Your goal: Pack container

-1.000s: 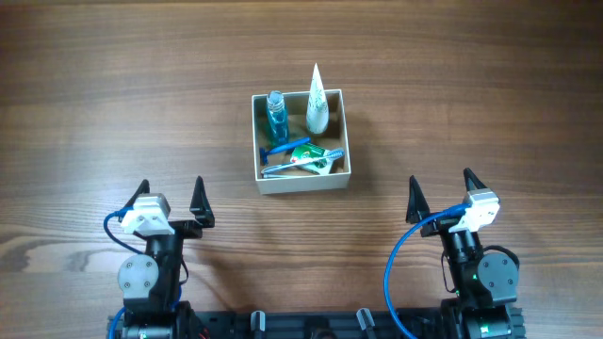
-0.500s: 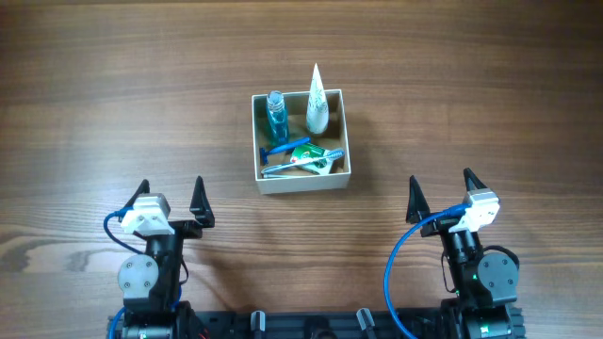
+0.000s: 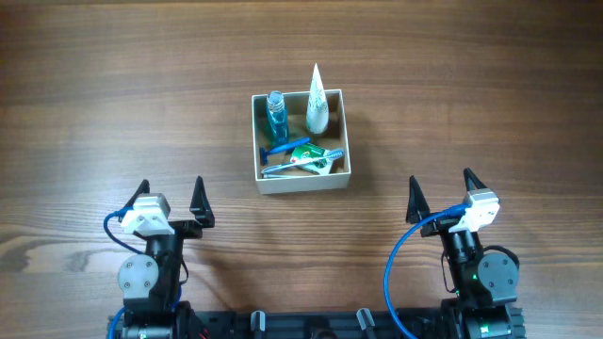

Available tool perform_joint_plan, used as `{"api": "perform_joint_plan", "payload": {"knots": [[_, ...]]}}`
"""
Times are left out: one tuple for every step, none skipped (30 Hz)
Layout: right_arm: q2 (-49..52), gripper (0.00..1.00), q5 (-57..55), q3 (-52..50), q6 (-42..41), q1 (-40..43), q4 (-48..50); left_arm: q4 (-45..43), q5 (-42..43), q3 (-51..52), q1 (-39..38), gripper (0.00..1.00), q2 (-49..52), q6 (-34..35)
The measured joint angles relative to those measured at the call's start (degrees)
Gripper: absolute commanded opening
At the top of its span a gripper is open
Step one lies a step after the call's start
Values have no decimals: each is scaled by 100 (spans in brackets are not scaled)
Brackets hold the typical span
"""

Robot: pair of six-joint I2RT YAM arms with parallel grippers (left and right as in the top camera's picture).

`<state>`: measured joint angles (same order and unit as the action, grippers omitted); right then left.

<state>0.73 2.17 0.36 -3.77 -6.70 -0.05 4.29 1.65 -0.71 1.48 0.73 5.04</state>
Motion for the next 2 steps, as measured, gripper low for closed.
{"api": "perform_joint_plan", "payload": {"knots": [[0, 100, 0, 0, 0, 0, 0, 0, -2, 0, 0, 100, 0, 0], [0, 100, 0, 0, 0, 0, 0, 0, 0, 0, 0, 100, 0, 0]]}}
